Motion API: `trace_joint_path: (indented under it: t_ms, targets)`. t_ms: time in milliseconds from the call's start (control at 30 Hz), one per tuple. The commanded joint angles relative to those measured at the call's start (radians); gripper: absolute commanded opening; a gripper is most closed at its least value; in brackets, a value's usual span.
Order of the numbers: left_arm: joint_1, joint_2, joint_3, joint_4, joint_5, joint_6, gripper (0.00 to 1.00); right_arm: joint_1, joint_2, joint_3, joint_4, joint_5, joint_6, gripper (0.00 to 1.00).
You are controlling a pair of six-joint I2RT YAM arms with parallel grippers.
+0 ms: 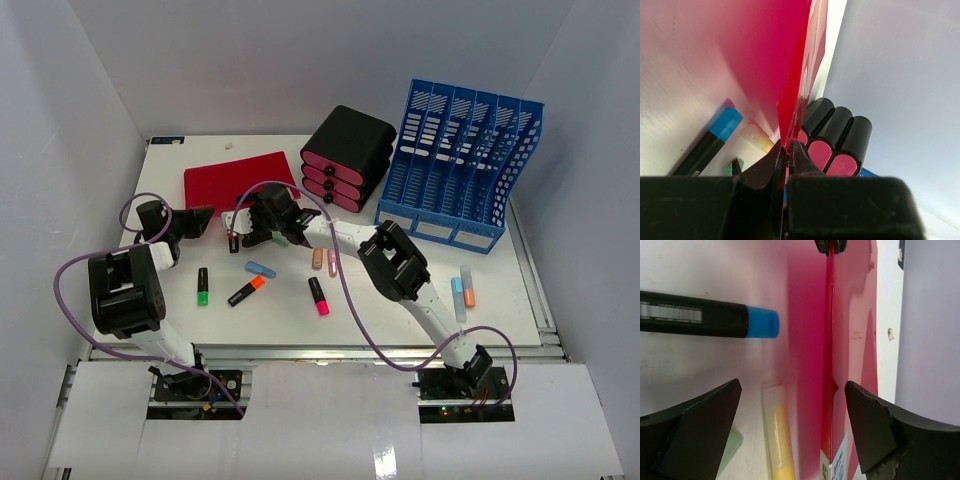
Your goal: Organize the desk
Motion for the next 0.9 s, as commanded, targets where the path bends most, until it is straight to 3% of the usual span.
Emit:
trace_joint_path:
  t_ms: [0,233,600,867]
  targets:
    - [0.005,-0.072,0.013,0.007,0.046,0.005,0.00,0.013,0.031,0.075,0.163,0.060,-0.068,0.92]
    - [0.005,-0.092,-0.015,0.002,0.064,0.020,0.00,0.047,0.092,0.163,0.182,0.089,-0.155,0.99]
    - [0.005,-0.146,-0.006,-0.053,0.071,0.066,0.00,0.064,0.137,0.220,0.122,0.155,-0.226,0.64]
    - [0.005,-0.211,-0.021,-0.089,0.075,0.081,0.00,0.062,0.135,0.233,0.060,0.159,-0.213,0.44]
